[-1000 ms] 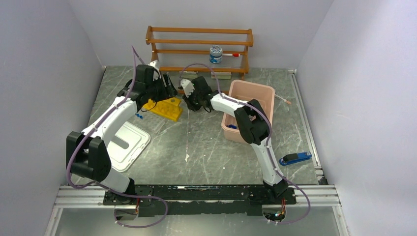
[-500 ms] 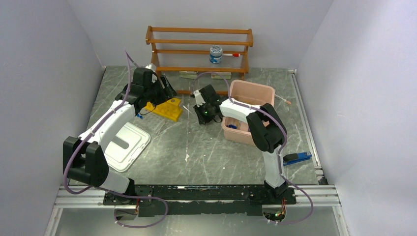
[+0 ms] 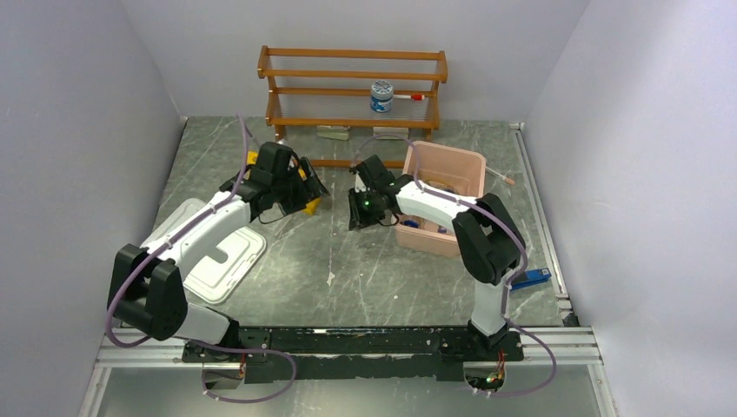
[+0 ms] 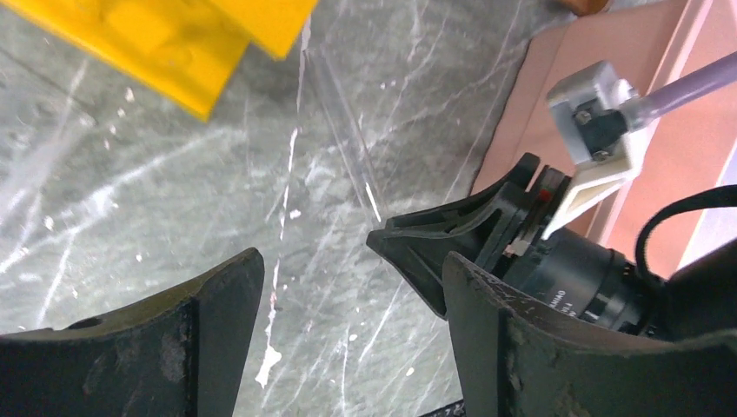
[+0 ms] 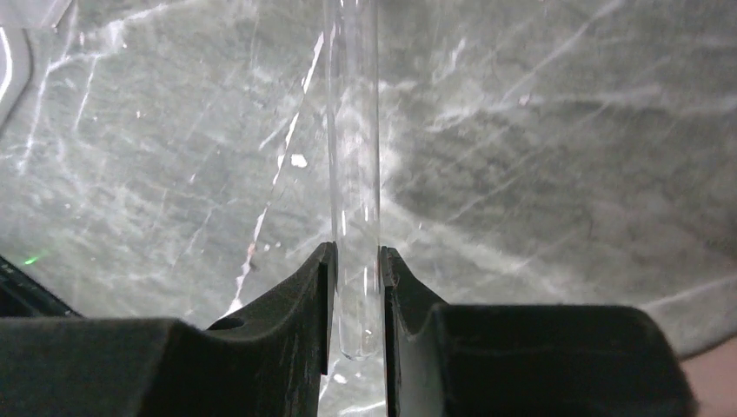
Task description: Organize the chemistry lab equipment
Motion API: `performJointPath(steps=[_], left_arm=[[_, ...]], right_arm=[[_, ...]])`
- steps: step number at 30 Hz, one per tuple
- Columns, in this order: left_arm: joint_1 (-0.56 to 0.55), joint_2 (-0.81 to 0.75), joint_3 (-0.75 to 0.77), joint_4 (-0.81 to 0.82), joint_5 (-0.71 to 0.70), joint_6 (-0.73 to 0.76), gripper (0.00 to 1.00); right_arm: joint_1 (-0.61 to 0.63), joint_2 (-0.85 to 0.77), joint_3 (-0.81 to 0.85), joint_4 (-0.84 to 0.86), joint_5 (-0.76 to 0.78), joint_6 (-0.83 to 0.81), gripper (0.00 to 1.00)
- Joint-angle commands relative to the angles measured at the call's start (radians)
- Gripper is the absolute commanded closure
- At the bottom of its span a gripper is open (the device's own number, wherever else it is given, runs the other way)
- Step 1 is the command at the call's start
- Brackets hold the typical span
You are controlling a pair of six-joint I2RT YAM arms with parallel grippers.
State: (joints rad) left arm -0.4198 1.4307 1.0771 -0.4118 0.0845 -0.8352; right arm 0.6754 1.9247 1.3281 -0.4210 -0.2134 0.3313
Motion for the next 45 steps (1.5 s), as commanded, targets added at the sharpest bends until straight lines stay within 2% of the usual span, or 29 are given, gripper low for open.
performJointPath(steps=[1, 5, 10, 14, 17, 19, 23, 29, 31, 36, 38, 40, 43, 45], left_arm=[[-0.04, -0.045, -0.055, 0.0, -0.077, -0.087, 0.2], [-0.049, -0.02, -0.103, 0.096, 0.006, -0.093, 0.17], [-0.09, 0.089, -0.106, 0.205, 0.126, -0.091, 0.15], [-0.119, 0.145, -0.079, 0.228, 0.109, -0.086, 0.13], [-0.122, 0.169, -0.073, 0.24, 0.103, -0.096, 0.16], [-0.122, 0.184, -0.076, 0.259, 0.12, -0.101, 0.21], [-0.123, 0.189, -0.104, 0.344, 0.165, -0.132, 0.39], [-0.126, 0.207, -0.097, 0.345, 0.211, -0.143, 0.47], [-0.126, 0.201, -0.103, 0.353, 0.219, -0.149, 0.52], [-0.126, 0.181, -0.106, 0.354, 0.215, -0.133, 0.74], [-0.126, 0.169, -0.109, 0.36, 0.212, -0.124, 0.85], [-0.126, 0.151, -0.112, 0.373, 0.209, -0.102, 0.95], [-0.126, 0.116, -0.102, 0.373, 0.201, -0.032, 0.95], [-0.126, 0.089, -0.089, 0.381, 0.208, 0.037, 0.95]], right_arm=[[0.001, -0.094, -0.077, 0.001, 0.0, 0.148, 0.78], [0.001, -0.15, -0.127, 0.029, -0.009, 0.184, 0.78], [0.001, -0.194, -0.147, 0.033, -0.038, 0.184, 0.78], [0.001, -0.214, -0.162, 0.038, -0.058, 0.194, 0.78], [0.0, -0.232, -0.177, 0.055, -0.074, 0.199, 0.78], [0.001, -0.247, -0.186, 0.068, -0.091, 0.198, 0.78], [0.001, -0.277, -0.207, 0.106, -0.126, 0.186, 0.78], [0.003, -0.308, -0.232, 0.163, -0.168, 0.187, 0.78], [0.003, -0.313, -0.237, 0.173, -0.169, 0.191, 0.78], [0.005, -0.327, -0.251, 0.2, -0.167, 0.193, 0.77], [0.005, -0.332, -0.25, 0.204, -0.161, 0.194, 0.73], [0.004, -0.34, -0.239, 0.194, -0.149, 0.188, 0.62], [0.004, -0.374, -0.225, 0.19, -0.126, 0.174, 0.42], [0.002, -0.409, -0.221, 0.2, -0.112, 0.163, 0.36]])
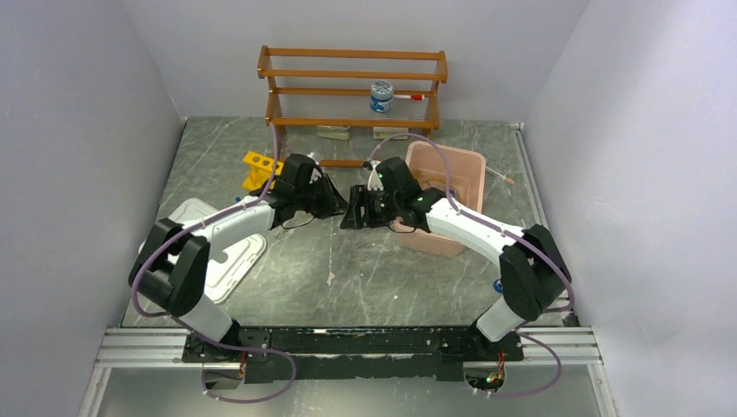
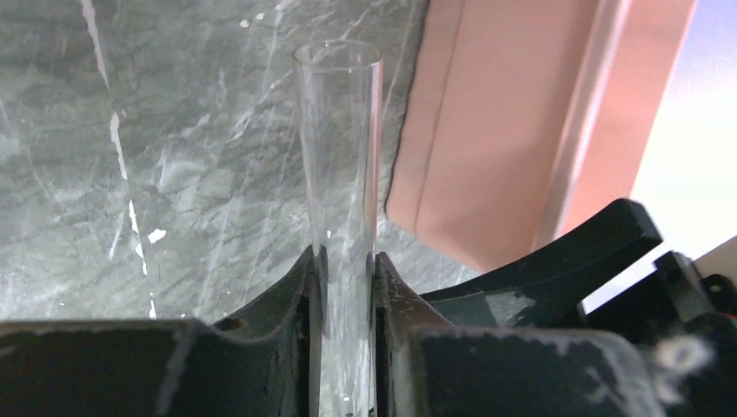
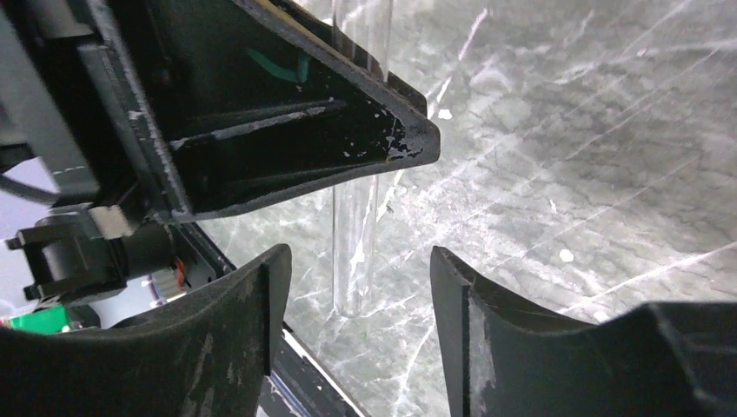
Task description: Organize the chemistry lab equipment
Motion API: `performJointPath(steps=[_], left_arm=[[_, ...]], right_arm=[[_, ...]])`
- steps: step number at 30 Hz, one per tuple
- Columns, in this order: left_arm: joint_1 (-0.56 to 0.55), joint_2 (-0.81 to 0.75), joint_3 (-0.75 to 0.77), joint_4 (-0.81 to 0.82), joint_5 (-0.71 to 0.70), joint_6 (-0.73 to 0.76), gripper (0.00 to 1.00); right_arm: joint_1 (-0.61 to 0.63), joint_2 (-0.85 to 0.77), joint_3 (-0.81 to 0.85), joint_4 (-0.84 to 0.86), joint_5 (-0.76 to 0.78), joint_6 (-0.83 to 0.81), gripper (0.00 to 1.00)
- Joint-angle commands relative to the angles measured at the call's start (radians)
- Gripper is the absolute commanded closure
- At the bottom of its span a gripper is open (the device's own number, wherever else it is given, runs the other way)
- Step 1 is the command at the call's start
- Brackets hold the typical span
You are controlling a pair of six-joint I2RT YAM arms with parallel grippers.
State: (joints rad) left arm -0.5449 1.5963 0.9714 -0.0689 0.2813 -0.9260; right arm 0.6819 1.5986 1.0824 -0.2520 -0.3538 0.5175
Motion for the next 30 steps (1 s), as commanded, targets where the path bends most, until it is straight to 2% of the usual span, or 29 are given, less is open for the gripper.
performJointPath(steps=[1, 7, 12, 18, 25, 27, 30], left_arm=[[-0.001, -0.089, 0.023, 0.044, 0.022, 0.169, 0.95], [-0.001, -0.178, 0.053, 0.127, 0.116, 0.442, 0.95], [0.0, -0.222, 0.067, 0.176, 0.197, 0.542, 0.95], [0.0, -0.208, 0.089, 0.223, 0.279, 0.529, 0.95], [0.0, -0.206, 0.096, 0.245, 0.294, 0.532, 0.95], [0.002, -0.207, 0.096, 0.243, 0.286, 0.53, 0.95], [0.006, -0.212, 0.092, 0.248, 0.262, 0.515, 0.95]], right_arm=[[-0.011, -0.104, 0.024, 0.042, 0.031, -0.029, 0.35], [-0.071, -0.216, 0.015, 0.136, 0.008, 0.0, 0.34], [-0.084, -0.232, 0.047, 0.239, 0.032, 0.082, 0.36], [-0.085, -0.162, 0.125, 0.316, 0.014, 0.1, 0.38], [-0.084, -0.156, 0.126, 0.358, 0.066, 0.087, 0.55], [-0.084, -0.166, 0.108, 0.391, 0.085, 0.095, 0.54], [-0.085, -0.188, 0.077, 0.461, 0.115, 0.115, 0.45]])
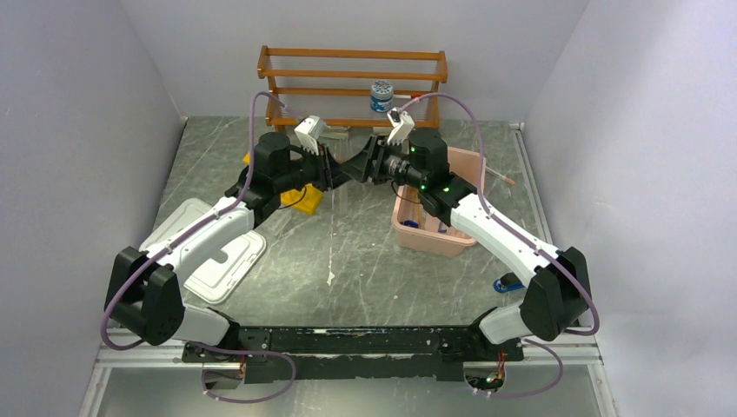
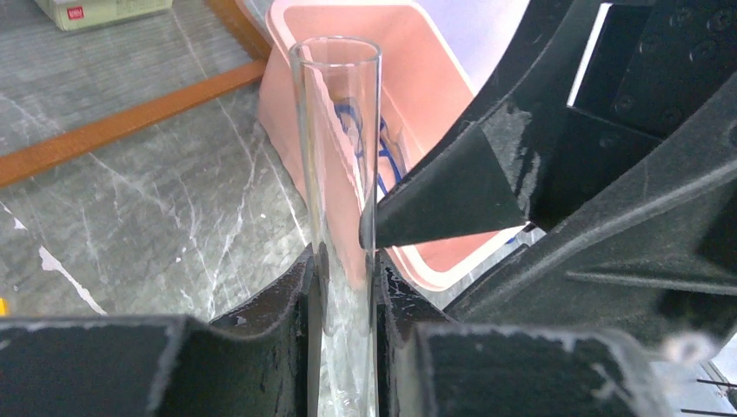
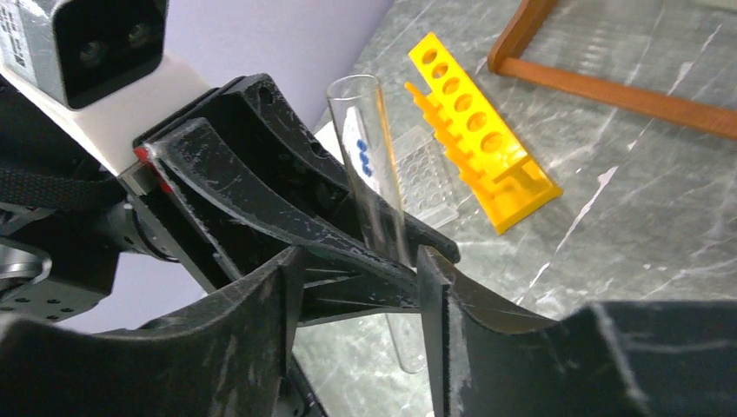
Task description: Organize the chemistry lab equipment
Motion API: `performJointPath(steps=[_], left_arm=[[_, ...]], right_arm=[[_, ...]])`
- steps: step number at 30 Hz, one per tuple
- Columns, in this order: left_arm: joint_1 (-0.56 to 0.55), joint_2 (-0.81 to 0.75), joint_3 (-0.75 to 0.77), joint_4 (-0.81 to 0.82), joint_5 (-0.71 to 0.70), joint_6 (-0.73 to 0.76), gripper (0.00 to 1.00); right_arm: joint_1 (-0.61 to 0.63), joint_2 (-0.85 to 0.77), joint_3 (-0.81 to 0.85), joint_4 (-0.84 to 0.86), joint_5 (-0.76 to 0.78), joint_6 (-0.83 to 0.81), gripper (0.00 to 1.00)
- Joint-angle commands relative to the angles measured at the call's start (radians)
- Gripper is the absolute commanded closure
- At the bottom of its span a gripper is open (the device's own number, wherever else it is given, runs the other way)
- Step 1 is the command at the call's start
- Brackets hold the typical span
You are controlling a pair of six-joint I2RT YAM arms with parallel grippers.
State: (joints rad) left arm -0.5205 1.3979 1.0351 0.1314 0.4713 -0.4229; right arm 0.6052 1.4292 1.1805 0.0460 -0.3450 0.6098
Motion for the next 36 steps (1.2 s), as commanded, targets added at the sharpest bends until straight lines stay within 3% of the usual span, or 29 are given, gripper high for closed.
performJointPath(steps=[1, 6, 13, 21, 36], left_arm=[[-0.016, -0.016, 0.025, 0.051, 0.064, 0.006, 0.95], [-0.007, -0.012, 0.032, 0.038, 0.018, -0.014, 0.95], [-0.005, -0.017, 0.027, 0.047, 0.021, -0.02, 0.95], [-0.006, -0.021, 0.022, 0.093, 0.046, -0.036, 0.95], [-0.006, -0.028, 0.028, 0.106, 0.054, -0.045, 0.95]], right_arm=[[-0.008, -0.026, -0.033, 0.19, 0.11, 0.027, 0.43], [-0.01, -0.062, -0.077, 0.269, 0.154, 0.032, 0.38], [-0.022, -0.064, -0.09, 0.329, 0.157, 0.05, 0.42], [-0.022, 0.022, 0.013, 0.191, 0.088, -0.06, 0.4], [-0.022, 0.075, 0.028, 0.169, -0.094, -0.184, 0.62]])
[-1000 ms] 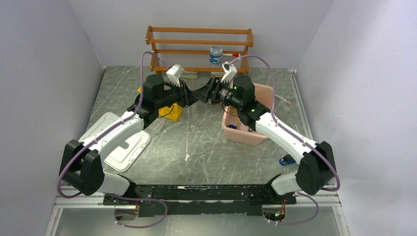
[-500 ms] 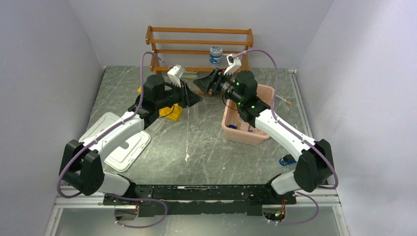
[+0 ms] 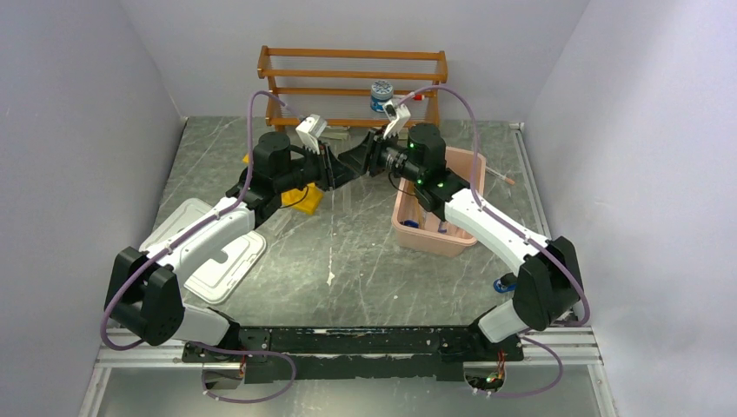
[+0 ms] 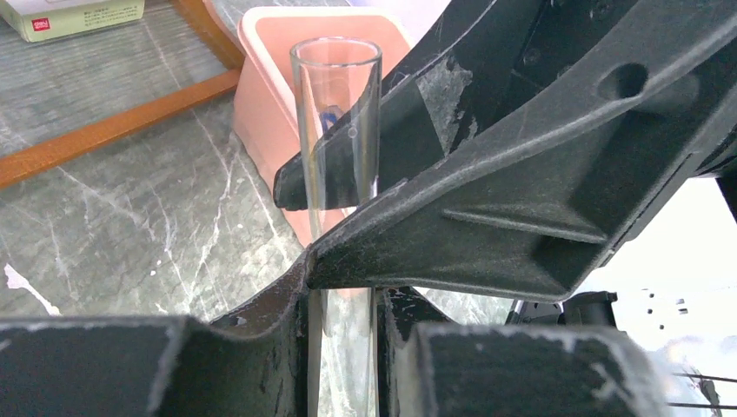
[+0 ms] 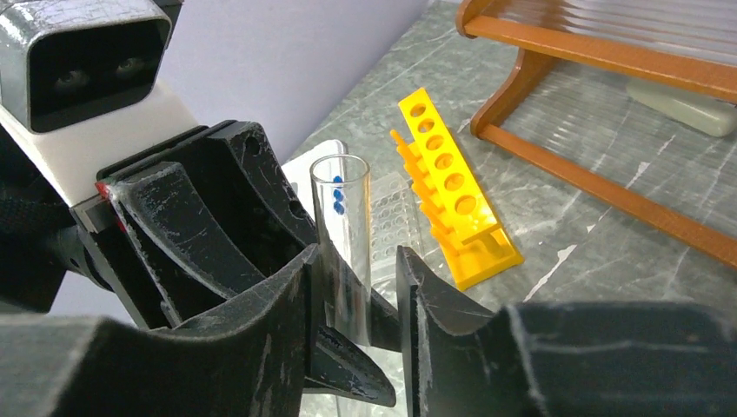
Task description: Organize the chemistry lab equipment
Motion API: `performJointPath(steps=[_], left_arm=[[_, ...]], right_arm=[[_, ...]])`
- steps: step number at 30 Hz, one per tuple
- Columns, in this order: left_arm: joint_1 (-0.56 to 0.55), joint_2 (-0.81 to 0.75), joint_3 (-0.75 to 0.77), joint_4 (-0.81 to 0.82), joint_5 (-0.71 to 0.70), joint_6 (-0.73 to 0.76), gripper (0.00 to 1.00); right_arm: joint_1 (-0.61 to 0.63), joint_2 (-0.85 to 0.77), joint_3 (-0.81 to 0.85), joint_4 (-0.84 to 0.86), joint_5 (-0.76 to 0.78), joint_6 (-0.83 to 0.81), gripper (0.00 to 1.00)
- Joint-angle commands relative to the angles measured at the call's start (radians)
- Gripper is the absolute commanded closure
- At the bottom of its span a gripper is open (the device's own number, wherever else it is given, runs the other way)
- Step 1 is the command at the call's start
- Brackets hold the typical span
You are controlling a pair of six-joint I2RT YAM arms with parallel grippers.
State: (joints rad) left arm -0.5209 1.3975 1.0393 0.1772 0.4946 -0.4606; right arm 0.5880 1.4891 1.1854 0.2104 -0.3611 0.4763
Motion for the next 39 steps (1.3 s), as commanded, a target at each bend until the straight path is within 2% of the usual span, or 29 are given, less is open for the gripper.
performJointPath(steps=[1, 5, 7, 12, 17, 19, 24, 29, 34, 36, 39], left_arm=[[-0.005, -0.03, 0.024, 0.061, 0.034, -0.009, 0.95], [-0.001, -0.044, 0.022, 0.049, 0.038, -0.016, 0.91], [0.008, -0.052, 0.018, 0.035, 0.038, -0.023, 0.79], [0.054, -0.107, -0.012, 0.011, 0.058, -0.045, 0.41], [0.096, -0.225, 0.0, -0.04, -0.005, -0.034, 0.26], [0.099, -0.225, 0.059, -0.093, -0.039, -0.035, 0.24], [0.098, -0.122, 0.207, -0.139, -0.009, -0.131, 0.24], [0.099, -0.06, 0.275, -0.214, -0.036, -0.14, 0.24], [0.096, -0.009, 0.306, -0.281, 0.0, -0.112, 0.24], [0.096, 0.004, 0.309, -0.301, 0.01, -0.102, 0.26], [0.096, 0.008, 0.306, -0.29, 0.038, -0.107, 0.35]], right_arm=[[-0.005, 0.017, 0.023, 0.006, -0.085, -0.055, 0.64], [-0.005, 0.01, 0.02, 0.01, -0.076, -0.072, 0.79], [-0.005, 0.0, 0.02, 0.015, -0.059, -0.084, 0.82], [-0.005, -0.015, 0.047, -0.017, -0.035, -0.142, 0.83], [-0.006, -0.023, 0.086, -0.073, -0.042, -0.202, 0.83], [-0.005, -0.031, 0.086, -0.084, -0.05, -0.223, 0.83], [0.007, -0.042, 0.082, -0.104, -0.087, -0.276, 0.83], [0.014, -0.047, 0.08, -0.109, -0.113, -0.291, 0.84], [0.018, -0.039, 0.081, -0.097, -0.125, -0.274, 0.83], [0.017, -0.034, 0.083, -0.093, -0.125, -0.272, 0.83], [0.017, -0.024, 0.092, -0.097, -0.126, -0.266, 0.83]])
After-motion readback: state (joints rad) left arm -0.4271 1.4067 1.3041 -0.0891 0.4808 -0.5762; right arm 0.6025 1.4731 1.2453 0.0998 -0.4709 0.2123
